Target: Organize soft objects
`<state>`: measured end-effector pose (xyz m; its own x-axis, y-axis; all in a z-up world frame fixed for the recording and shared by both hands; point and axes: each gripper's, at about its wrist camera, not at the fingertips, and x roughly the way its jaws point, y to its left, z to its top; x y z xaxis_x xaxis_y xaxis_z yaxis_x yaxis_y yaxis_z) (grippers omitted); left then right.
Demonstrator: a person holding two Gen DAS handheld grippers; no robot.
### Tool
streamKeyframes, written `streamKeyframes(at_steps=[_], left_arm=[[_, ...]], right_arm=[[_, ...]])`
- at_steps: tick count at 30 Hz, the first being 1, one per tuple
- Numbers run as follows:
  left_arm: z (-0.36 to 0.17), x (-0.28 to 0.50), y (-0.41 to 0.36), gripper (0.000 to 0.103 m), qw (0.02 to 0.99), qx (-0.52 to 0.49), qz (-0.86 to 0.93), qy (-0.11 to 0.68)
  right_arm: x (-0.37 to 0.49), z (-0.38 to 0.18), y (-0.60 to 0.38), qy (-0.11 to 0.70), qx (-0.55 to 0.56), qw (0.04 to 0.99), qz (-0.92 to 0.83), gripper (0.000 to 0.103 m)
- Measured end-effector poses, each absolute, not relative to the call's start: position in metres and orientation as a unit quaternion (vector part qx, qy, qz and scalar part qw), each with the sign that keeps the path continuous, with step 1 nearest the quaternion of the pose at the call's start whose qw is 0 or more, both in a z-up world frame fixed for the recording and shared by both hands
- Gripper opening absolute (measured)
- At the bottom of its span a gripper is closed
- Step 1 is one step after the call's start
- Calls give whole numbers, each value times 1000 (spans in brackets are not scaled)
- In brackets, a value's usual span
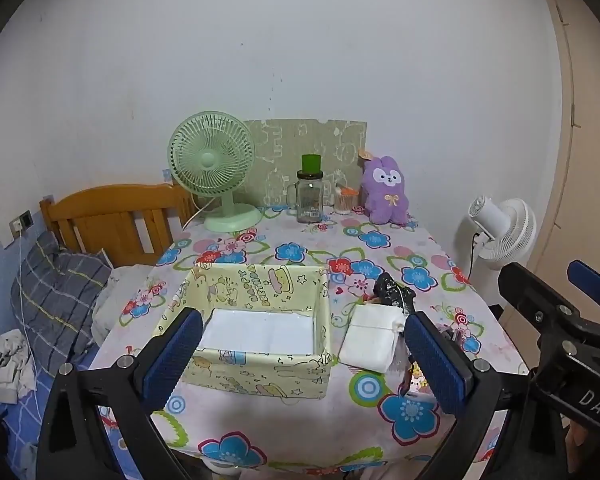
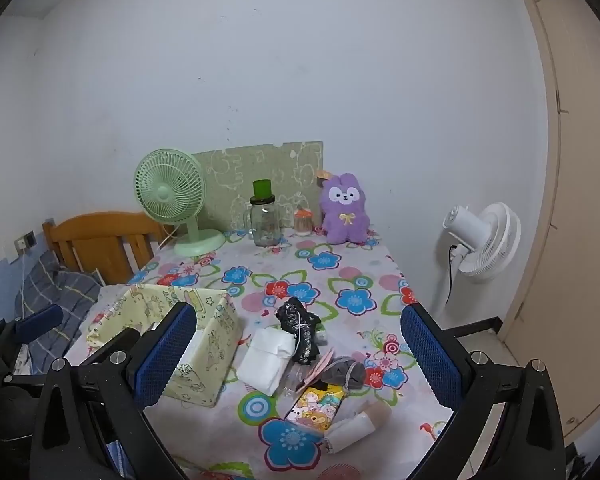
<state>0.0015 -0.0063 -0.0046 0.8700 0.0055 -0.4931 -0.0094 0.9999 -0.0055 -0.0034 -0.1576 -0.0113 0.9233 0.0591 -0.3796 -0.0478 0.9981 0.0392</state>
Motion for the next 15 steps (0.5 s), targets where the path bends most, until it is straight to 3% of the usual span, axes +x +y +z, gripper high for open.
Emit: streamKeyframes(at_steps=[15], left_arm=[[-3, 3, -5, 101, 969, 5, 2, 248]], right_arm=[[-6, -14, -157, 194, 14, 980, 28, 103]])
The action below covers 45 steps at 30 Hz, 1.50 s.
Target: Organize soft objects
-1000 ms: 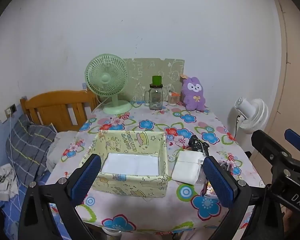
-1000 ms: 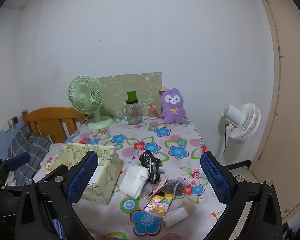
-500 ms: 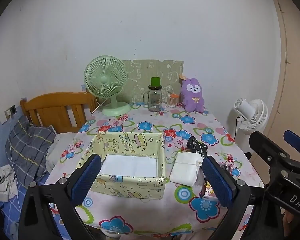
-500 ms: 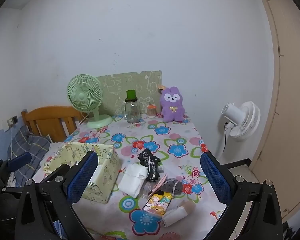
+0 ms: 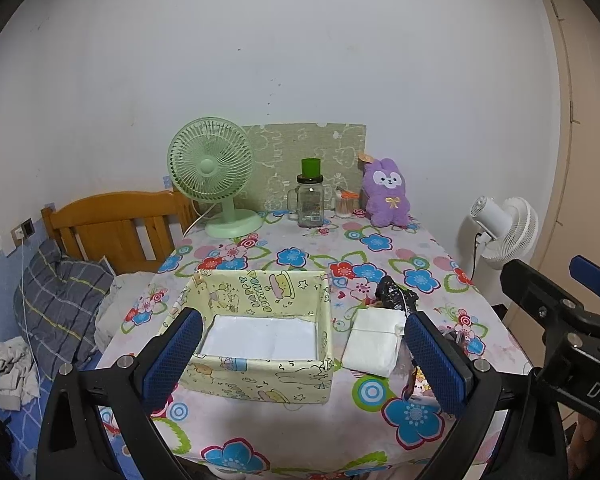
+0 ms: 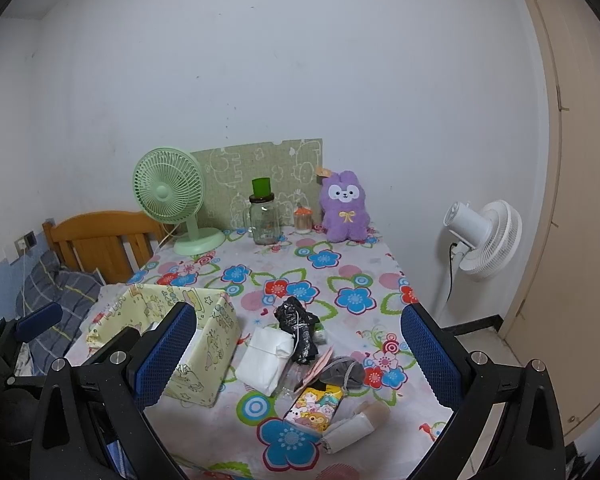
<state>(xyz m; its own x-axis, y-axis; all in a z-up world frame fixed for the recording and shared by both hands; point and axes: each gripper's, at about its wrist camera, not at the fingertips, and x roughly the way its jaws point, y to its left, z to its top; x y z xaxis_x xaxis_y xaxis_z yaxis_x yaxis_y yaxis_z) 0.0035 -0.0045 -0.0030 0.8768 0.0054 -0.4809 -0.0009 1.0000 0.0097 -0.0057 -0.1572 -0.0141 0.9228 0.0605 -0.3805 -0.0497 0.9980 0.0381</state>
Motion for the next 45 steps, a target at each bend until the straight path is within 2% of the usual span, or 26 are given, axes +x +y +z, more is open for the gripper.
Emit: streamKeyframes(at_steps=[45], left_arm=[[-9, 1, -17, 102, 969, 7, -20, 247]], right_arm=[[0, -15, -155, 216, 9, 976, 27, 103]])
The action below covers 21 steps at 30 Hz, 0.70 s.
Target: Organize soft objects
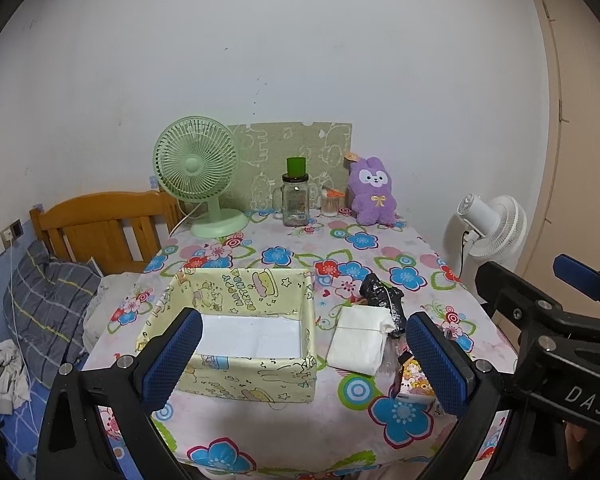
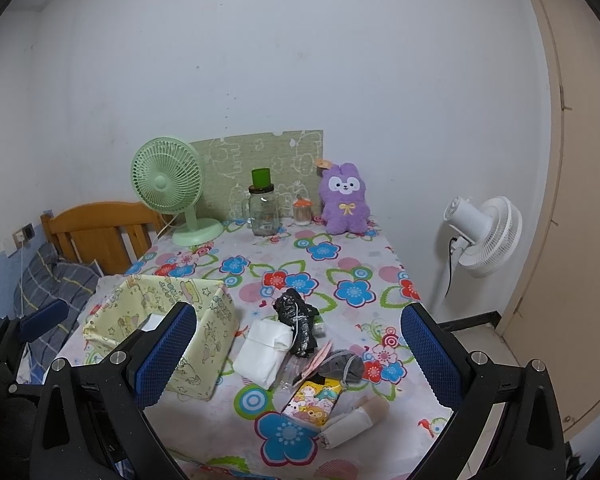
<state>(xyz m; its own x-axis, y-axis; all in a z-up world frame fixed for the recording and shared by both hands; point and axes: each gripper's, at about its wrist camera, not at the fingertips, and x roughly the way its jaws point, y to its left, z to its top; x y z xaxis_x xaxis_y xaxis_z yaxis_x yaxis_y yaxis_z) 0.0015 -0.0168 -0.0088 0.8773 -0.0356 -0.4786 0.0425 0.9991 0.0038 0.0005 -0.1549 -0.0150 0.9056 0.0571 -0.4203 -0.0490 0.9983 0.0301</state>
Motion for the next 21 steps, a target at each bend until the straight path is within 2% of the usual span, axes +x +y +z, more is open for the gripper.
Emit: streamKeyframes(at_steps=[21], left_arm=[[-26, 20, -37, 102, 963, -4, -25, 268]], right_arm=[[18, -33, -173, 227, 12, 974, 20, 103]])
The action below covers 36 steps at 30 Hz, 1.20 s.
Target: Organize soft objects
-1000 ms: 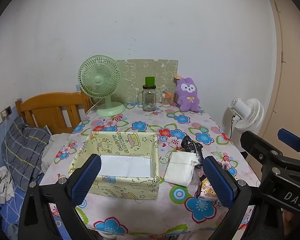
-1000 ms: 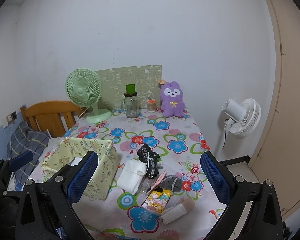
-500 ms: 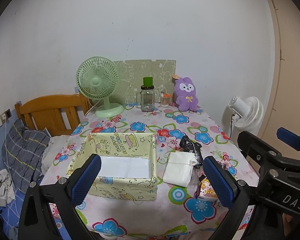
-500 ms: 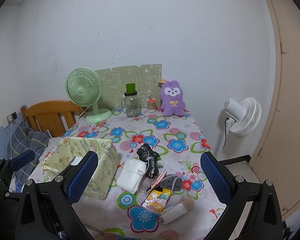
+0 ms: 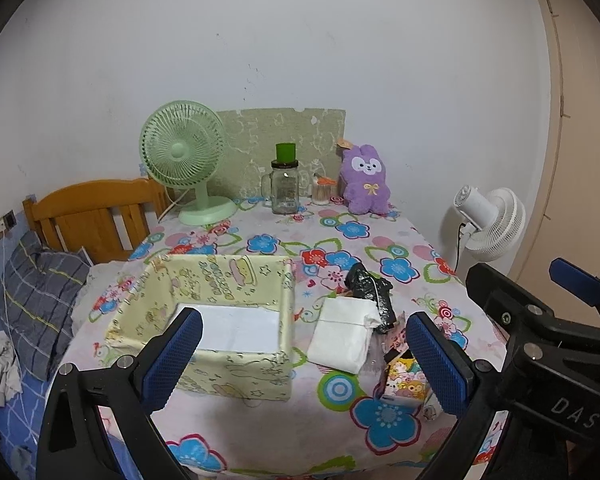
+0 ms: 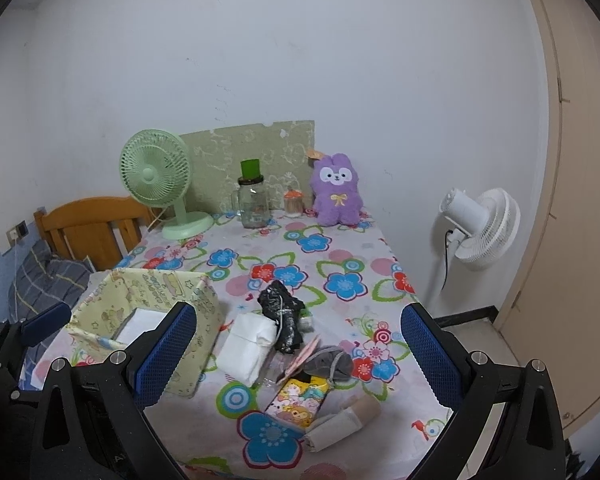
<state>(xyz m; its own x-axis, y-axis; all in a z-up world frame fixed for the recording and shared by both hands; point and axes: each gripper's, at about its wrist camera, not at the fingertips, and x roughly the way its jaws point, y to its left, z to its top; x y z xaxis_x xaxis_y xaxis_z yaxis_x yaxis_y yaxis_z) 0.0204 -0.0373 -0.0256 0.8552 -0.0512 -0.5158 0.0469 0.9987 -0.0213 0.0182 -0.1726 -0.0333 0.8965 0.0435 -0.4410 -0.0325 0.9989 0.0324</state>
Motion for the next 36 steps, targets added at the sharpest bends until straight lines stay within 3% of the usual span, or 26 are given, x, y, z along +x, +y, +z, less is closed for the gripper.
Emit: streamKeyframes(at_steps=[36], left_arm=[[-117, 54, -118, 96, 935, 37, -75, 345]], right_arm=[[52, -134, -235, 318, 46, 947, 6, 90]])
